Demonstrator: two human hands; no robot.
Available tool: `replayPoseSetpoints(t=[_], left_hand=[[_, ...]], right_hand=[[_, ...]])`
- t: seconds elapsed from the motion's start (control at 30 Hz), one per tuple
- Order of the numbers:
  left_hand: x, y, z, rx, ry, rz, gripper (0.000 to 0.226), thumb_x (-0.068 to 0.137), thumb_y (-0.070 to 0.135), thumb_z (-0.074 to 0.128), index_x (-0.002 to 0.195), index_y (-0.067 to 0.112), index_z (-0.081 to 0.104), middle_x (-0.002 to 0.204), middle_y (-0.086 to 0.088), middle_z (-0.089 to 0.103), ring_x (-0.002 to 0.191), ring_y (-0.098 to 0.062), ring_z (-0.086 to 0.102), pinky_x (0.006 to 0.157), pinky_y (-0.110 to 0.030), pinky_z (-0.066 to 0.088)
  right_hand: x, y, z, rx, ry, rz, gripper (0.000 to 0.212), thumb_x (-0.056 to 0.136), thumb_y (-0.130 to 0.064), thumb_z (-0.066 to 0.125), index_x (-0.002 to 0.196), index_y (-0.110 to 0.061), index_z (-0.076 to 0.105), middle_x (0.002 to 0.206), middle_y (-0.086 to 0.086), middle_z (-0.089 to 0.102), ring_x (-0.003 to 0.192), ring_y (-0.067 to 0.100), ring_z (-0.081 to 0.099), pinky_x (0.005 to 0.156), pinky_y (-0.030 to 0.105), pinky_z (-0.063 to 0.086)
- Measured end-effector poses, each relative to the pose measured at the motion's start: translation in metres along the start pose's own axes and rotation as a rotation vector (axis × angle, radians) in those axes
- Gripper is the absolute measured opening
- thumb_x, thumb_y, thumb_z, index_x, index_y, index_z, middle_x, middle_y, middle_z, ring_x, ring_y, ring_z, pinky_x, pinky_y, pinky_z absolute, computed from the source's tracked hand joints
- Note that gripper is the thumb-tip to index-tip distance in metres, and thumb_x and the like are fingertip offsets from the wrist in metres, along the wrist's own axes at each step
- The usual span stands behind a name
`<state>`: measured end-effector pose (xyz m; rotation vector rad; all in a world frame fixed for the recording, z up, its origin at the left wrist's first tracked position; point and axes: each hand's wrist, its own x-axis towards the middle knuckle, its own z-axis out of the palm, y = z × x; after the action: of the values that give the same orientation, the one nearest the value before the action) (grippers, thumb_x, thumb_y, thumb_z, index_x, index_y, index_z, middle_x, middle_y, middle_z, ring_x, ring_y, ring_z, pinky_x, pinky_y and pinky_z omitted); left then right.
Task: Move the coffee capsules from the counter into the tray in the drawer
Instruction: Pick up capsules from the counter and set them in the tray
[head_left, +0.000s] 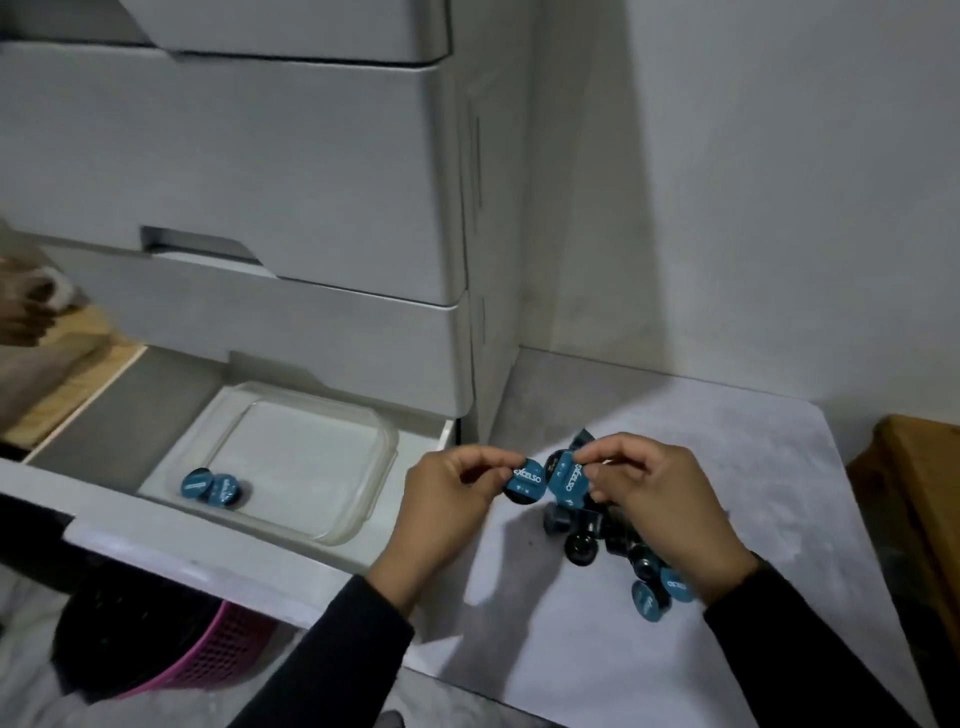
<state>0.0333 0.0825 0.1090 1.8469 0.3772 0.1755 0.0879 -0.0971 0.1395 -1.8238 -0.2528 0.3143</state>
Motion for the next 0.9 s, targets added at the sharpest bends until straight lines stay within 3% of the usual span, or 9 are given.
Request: replayPoseSetpoints(t=[0.13, 0.3, 0.4, 0.47, 0.53, 0.63, 0.73, 0.83, 0.9], left_hand=[[0.020, 0.006, -0.093, 0.145, -0.039, -0.002, 0.022, 0.083, 0.007, 0.066, 0.079, 0.027, 0.074, 0.080, 0.008, 0.075, 0.079, -0.005, 0.069, 0.079, -0.017, 0.052], [0.058, -0.039, -0.207, 0.415, -0.136, -0.059, 0.022, 0.080, 0.007, 0.068, 0.075, 0.028, 0.075, 0.074, 0.011, 0.075, 0.075, -0.004, 0.069, 0.082, -0.028, 0.055], [0.085, -0.074, -0.255, 0.601, -0.267, -0.061, 0.026, 0.080, 0.009, 0.069, 0.072, 0.033, 0.074, 0.065, 0.025, 0.069, 0.067, 0.008, 0.063, 0.072, -0.009, 0.048], [0.101, -0.093, -0.274, 0.686, -0.379, -0.055, 0.020, 0.080, 0.010, 0.070, 0.078, 0.029, 0.075, 0.063, 0.029, 0.065, 0.067, 0.015, 0.059, 0.065, 0.001, 0.041], [0.116, -0.111, -0.287, 0.717, -0.478, -0.047, 0.015, 0.080, 0.011, 0.069, 0.083, 0.023, 0.076, 0.075, 0.020, 0.070, 0.072, 0.011, 0.060, 0.068, 0.002, 0.041], [0.134, -0.132, -0.296, 0.714, -0.608, -0.019, 0.017, 0.079, 0.007, 0.066, 0.085, 0.018, 0.077, 0.088, 0.004, 0.075, 0.077, -0.001, 0.063, 0.077, -0.008, 0.047], [0.144, -0.146, -0.300, 0.713, -0.717, 0.003, 0.020, 0.078, 0.002, 0.064, 0.085, 0.016, 0.076, 0.090, 0.001, 0.075, 0.078, -0.001, 0.063, 0.083, -0.015, 0.050], [0.148, -0.153, -0.300, 0.687, -0.781, 0.003, 0.020, 0.077, 0.001, 0.063, 0.084, 0.014, 0.076, 0.086, 0.004, 0.075, 0.071, 0.005, 0.061, 0.079, -0.011, 0.049], [0.148, -0.156, -0.298, 0.670, -0.830, -0.005, 0.018, 0.078, 0.000, 0.064, 0.084, 0.013, 0.075, 0.075, 0.016, 0.069, 0.067, 0.009, 0.059, 0.077, -0.008, 0.047]], right_hand=[[0.014, -0.038, 0.057, 0.012, -0.137, -0.069, 0.024, 0.083, 0.001, 0.061, 0.075, -0.019, 0.070, 0.072, -0.002, 0.070, 0.058, 0.000, 0.061, 0.056, 0.013, 0.049], [0.044, -0.046, 0.160, -0.102, -0.319, -0.079, 0.029, 0.082, 0.000, 0.062, 0.071, -0.026, 0.068, 0.071, -0.004, 0.066, 0.061, 0.007, 0.058, 0.065, 0.018, 0.050], [0.068, -0.037, 0.223, -0.211, -0.400, -0.029, 0.015, 0.083, -0.004, 0.061, 0.082, -0.015, 0.072, 0.080, -0.004, 0.067, 0.070, 0.006, 0.057, 0.067, 0.016, 0.048], [0.085, -0.027, 0.258, -0.272, -0.422, 0.033, 0.014, 0.081, -0.003, 0.061, 0.081, -0.011, 0.072, 0.083, 0.000, 0.068, 0.072, 0.006, 0.057, 0.068, 0.015, 0.047], [0.100, -0.015, 0.286, -0.332, -0.408, 0.106, 0.018, 0.078, -0.001, 0.061, 0.073, -0.014, 0.072, 0.075, -0.005, 0.067, 0.068, 0.003, 0.056, 0.068, 0.016, 0.047], [0.113, 0.000, 0.314, -0.428, -0.387, 0.182, 0.034, 0.075, 0.003, 0.061, 0.056, -0.025, 0.065, 0.053, -0.015, 0.059, 0.053, -0.002, 0.053, 0.055, 0.009, 0.043], [0.117, 0.010, 0.330, -0.494, -0.385, 0.243, 0.041, 0.073, 0.005, 0.060, 0.051, -0.030, 0.060, 0.038, -0.019, 0.056, 0.042, -0.005, 0.051, 0.047, 0.007, 0.039], [0.118, 0.012, 0.340, -0.567, -0.416, 0.256, 0.040, 0.071, 0.001, 0.061, 0.052, -0.034, 0.057, 0.046, -0.017, 0.056, 0.048, -0.004, 0.052, 0.054, 0.006, 0.040], [0.118, 0.012, 0.344, -0.606, -0.426, 0.254, 0.041, 0.071, 0.001, 0.060, 0.052, -0.036, 0.056, 0.058, -0.018, 0.057, 0.055, -0.003, 0.051, 0.058, 0.007, 0.041]])
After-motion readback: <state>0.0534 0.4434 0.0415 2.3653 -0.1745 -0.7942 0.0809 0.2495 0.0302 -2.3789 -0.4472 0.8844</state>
